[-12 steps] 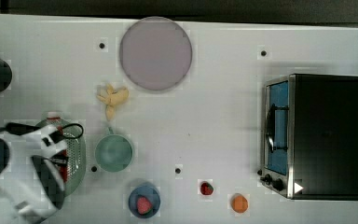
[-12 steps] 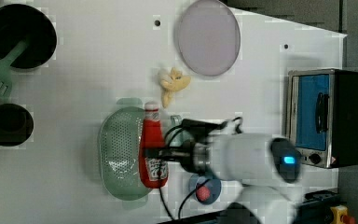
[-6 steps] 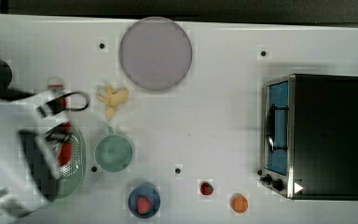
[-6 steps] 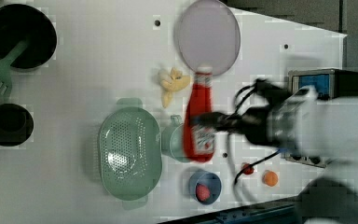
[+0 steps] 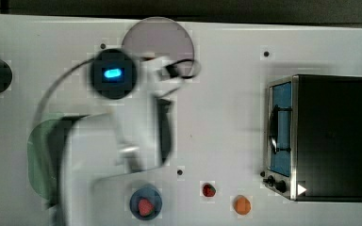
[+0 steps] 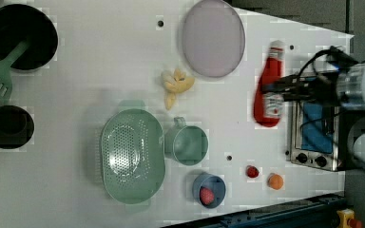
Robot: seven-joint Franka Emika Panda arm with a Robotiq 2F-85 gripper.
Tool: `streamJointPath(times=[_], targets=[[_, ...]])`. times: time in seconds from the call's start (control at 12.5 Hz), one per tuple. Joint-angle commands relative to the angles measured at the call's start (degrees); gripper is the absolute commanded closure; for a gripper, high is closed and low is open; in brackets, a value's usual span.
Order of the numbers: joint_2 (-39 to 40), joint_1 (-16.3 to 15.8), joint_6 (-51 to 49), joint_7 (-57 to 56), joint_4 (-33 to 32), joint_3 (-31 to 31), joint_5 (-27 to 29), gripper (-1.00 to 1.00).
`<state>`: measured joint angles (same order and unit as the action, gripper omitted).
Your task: Pick ketchup from strainer and place it on the table
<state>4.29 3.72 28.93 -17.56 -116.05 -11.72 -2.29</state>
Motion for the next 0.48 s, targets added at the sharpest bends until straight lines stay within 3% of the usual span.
streamJointPath(times=[0.08, 0.48], targets=[[-0.7, 0.8, -1.2, -6.1, -2.7, 4.0, 0.3, -0.18], [-0.4, 0.8, 9.8, -7.1, -14.0, 7.8, 0.3, -0.18]])
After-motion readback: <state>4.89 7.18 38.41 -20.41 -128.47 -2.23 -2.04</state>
